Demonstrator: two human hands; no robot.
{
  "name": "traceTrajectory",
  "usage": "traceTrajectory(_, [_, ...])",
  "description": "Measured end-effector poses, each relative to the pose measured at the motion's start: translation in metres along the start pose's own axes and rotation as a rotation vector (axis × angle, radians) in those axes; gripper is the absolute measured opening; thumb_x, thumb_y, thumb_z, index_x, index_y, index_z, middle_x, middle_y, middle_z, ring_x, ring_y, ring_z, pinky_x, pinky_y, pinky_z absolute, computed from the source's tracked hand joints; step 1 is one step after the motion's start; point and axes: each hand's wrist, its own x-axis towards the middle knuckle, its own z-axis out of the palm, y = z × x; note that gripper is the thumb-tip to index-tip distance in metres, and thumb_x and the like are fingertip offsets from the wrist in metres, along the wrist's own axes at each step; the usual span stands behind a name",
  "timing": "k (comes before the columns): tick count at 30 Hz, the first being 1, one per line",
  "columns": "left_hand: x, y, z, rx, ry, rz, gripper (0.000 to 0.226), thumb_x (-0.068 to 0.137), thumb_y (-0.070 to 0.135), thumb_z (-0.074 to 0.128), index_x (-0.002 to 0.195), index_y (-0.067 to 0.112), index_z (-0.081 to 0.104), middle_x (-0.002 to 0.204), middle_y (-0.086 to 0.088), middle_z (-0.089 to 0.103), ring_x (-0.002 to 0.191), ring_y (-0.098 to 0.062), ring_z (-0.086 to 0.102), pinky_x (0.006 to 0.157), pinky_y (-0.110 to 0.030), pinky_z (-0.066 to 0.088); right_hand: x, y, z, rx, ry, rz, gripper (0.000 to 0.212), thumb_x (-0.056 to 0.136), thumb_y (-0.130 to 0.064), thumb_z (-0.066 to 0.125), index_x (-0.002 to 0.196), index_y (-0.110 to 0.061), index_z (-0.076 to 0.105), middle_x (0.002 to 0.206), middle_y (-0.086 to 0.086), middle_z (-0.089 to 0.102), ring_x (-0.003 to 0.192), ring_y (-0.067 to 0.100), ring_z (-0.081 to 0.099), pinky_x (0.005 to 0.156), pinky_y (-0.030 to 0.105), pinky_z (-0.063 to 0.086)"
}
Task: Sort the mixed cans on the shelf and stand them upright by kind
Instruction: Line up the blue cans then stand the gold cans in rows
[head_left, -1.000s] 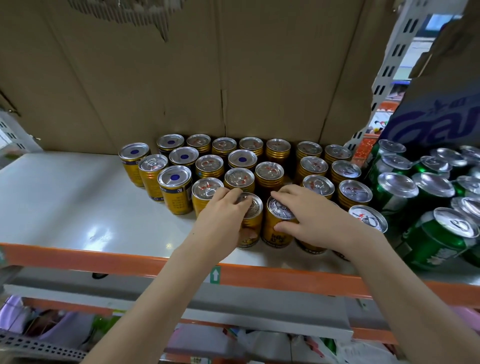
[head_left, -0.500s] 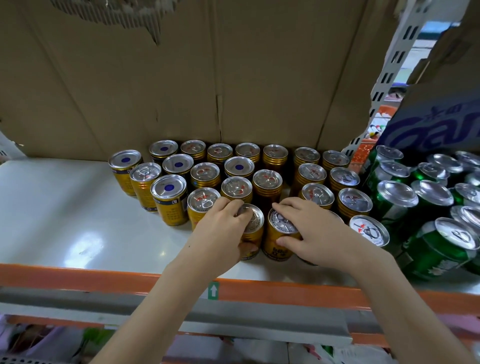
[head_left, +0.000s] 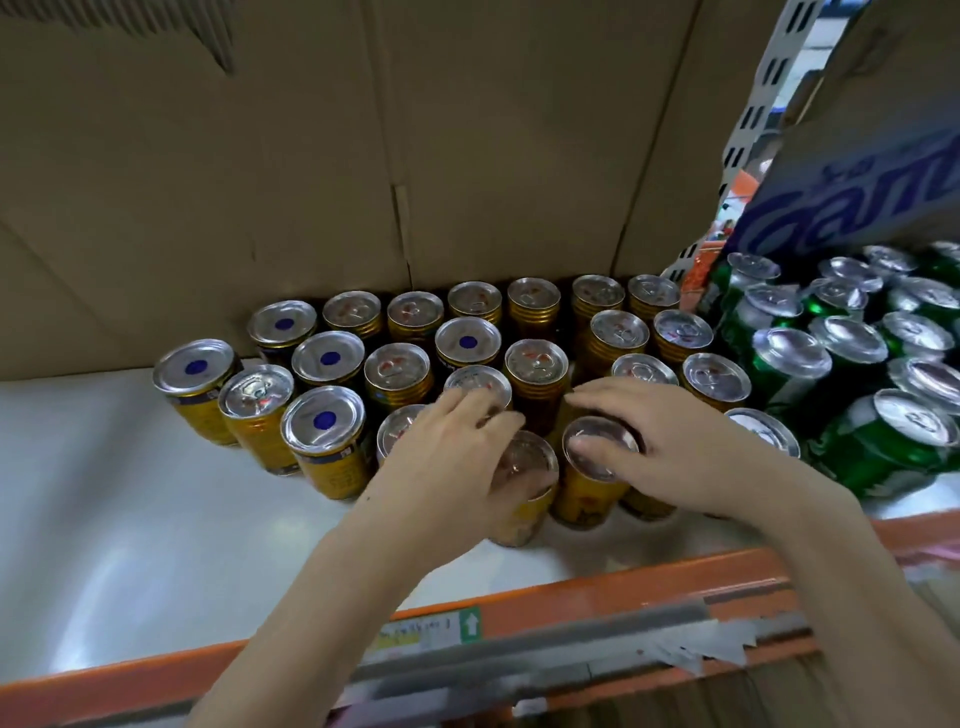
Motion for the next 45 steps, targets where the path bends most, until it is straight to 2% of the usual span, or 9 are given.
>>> traceTrajectory(6, [0.034, -0.026, -0.024, 0.016, -0.005, -0.153, 0.056, 0.085, 0.054, 0.054, 0.131, 0.021, 0.046, 0.124, -0.001, 0.05, 0.113, -0.019, 0.047, 0.082, -0.027, 0.038, 0.038, -0.003, -0.015, -0.098, 0.007, 0.012, 0.047, 0.094, -0.031, 0.052, 0.138, -0.019, 0.043, 0.135, 0.0, 0.049, 0.123, 0.012, 0.043, 0.101, 0.026, 0.035])
traceTrajectory(14, [0.062, -0.018, -0.019, 0.088, -0.259, -0.268, 0.05, 0.074, 0.064, 0.062, 0.082, 0.017, 0.045, 0.09, -0.002, 0.051, 0.075, -0.018, 0.049, 0.055, -0.025, 0.035, 0.097, 0.012, -0.001, -0.153, -0.303, 0.008, 0.091, 0.08, -0.028, 0.072, 0.15, -0.021, 0.013, 0.152, 0.002, 0.024, 0.137, 0.02, 0.028, 0.11, 0.035, 0.032])
traceTrajectory(16, [0.064, -0.018, -0.017, 0.092, -0.257, -0.28, 0.049, 0.075, 0.062, 0.063, 0.084, 0.016, 0.047, 0.103, -0.008, 0.055, 0.079, -0.02, 0.05, 0.057, -0.026, 0.037, 0.1, 0.017, 0.002, -0.144, -0.28, -0.008, 0.089, 0.08, -0.028, 0.072, 0.149, -0.021, 0.016, 0.149, 0.004, 0.029, 0.135, 0.021, 0.031, 0.108, 0.036, 0.033])
traceTrajectory(19, [0.065, -0.017, -0.01, 0.1, -0.278, -0.357, 0.07, 0.077, 0.048, 0.07, 0.125, 0.007, 0.041, 0.128, -0.015, 0.04, 0.108, -0.031, 0.051, 0.075, -0.03, 0.04, 0.099, 0.022, -0.004, -0.164, -0.235, -0.035, 0.084, 0.077, -0.033, 0.073, 0.146, -0.02, 0.026, 0.144, 0.004, 0.039, 0.13, 0.021, 0.038, 0.104, 0.035, 0.037])
traceTrajectory(22, [0.066, -0.017, -0.006, 0.145, -0.276, -0.378, 0.067, 0.083, 0.031, 0.07, 0.133, 0.007, 0.033, 0.128, -0.015, 0.039, 0.11, -0.031, 0.051, 0.071, -0.027, 0.036, 0.094, 0.02, -0.021, -0.132, -0.194, -0.016, 0.082, 0.071, -0.041, 0.077, 0.14, -0.019, 0.038, 0.137, 0.001, 0.047, 0.122, 0.019, 0.046, 0.097, 0.032, 0.043])
traceTrajectory(27, [0.069, -0.011, -0.023, 0.139, -0.295, -0.377, 0.058, 0.075, 0.056, 0.068, 0.108, 0.011, 0.052, 0.097, -0.006, 0.055, 0.08, -0.022, 0.05, 0.064, -0.028, 0.035, 0.081, 0.022, -0.055, -0.039, -0.059, 0.019, 0.072, 0.068, -0.055, 0.074, 0.126, -0.022, 0.048, 0.119, -0.002, 0.055, 0.104, 0.016, 0.053, 0.086, 0.032, 0.048])
traceTrajectory(30, [0.071, -0.012, -0.038, 0.095, -0.222, -0.413, 0.045, 0.077, 0.062, 0.06, 0.078, 0.018, 0.05, 0.071, 0.004, 0.045, 0.067, -0.015, 0.044, 0.059, -0.027, 0.033, 0.078, 0.027, -0.069, -0.006, -0.017, 0.026, 0.067, 0.069, -0.059, 0.07, 0.121, -0.023, 0.05, 0.112, -0.002, 0.058, 0.096, 0.014, 0.055, 0.08, 0.03, 0.05])
traceTrajectory(37, [0.09, -0.004, -0.071, 0.175, -0.124, -0.475, 0.065, 0.072, 0.076, 0.046, 0.068, 0.012, 0.058, 0.066, -0.003, 0.054, 0.064, -0.017, 0.051, 0.049, -0.026, 0.034, 0.073, 0.031, -0.075, -0.007, 0.052, 0.061, 0.067, 0.064, -0.069, 0.064, 0.11, -0.022, 0.058, 0.099, -0.003, 0.061, 0.089, 0.014, 0.056, 0.075, 0.031, 0.05])
traceTrajectory(45, [0.098, -0.003, -0.054, 0.169, -0.109, -0.5, 0.067, 0.064, 0.076, 0.059, 0.054, 0.011, 0.046, 0.058, -0.003, 0.046, 0.056, -0.016, 0.046, 0.047, -0.027, 0.031, 0.076, 0.039, -0.07, 0.035, -0.113, -0.076, 0.064, 0.07, -0.033, 0.079, 0.127, -0.029, 0.05, 0.119, -0.009, 0.056, 0.101, 0.008, 0.051, 0.078, 0.022, 0.041])
